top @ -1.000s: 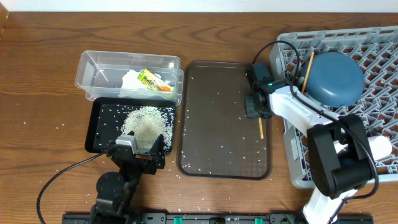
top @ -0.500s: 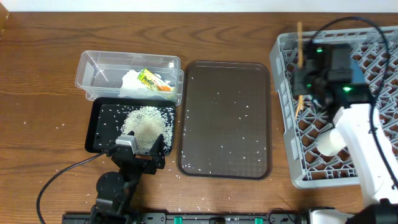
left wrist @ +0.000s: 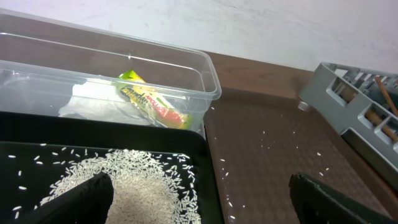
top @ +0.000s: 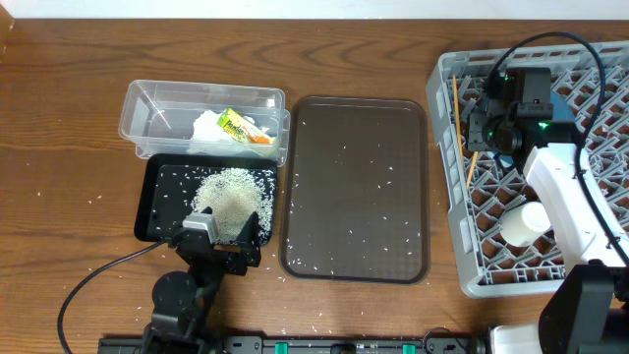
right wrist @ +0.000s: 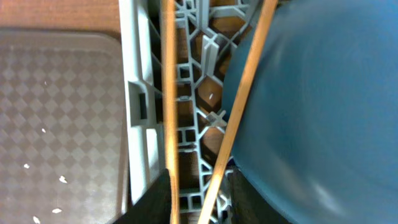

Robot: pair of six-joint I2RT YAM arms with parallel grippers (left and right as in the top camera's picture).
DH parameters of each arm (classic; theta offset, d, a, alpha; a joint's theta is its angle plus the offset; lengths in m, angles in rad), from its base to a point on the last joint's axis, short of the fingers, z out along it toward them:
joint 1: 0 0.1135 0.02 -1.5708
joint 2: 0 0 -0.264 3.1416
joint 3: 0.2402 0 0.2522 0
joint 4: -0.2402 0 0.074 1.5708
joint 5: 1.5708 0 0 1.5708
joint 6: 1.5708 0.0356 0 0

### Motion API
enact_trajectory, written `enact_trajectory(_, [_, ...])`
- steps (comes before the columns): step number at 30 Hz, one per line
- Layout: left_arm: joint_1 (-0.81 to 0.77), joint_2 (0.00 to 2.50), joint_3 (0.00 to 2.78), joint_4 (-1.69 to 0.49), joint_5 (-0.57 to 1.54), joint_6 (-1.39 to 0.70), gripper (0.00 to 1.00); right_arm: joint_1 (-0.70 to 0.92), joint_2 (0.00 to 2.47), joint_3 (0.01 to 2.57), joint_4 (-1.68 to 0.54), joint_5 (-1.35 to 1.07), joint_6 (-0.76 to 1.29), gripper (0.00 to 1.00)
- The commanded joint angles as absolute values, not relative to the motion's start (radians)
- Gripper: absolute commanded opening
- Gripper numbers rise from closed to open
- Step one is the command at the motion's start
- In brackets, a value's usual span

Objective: Sort waste into correct bins and load items into the dishwasher rack

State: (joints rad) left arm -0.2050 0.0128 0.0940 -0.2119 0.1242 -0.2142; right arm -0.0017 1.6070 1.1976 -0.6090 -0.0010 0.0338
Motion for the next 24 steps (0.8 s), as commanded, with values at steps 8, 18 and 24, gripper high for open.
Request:
enact_trajectory(8, [-0.209, 0.005, 0.069, -0.219, 0.115, -0.226, 0.93, 0.045, 1.456, 1.2, -0.683, -0.191, 0.052, 0.21])
enact_trajectory(18, [-0.209, 0.005, 0.069, -0.219, 0.115, -0.226, 0.93, 0.317, 1.002, 1.2, -0.791, -0.367, 0.002, 0.99])
enact_trajectory(24, [-0.209, 0.005, 0.069, -0.219, 0.115, -0.226, 0.93, 0.405, 0.809, 1.2, -0.839, -0.38, 0.004, 0.99])
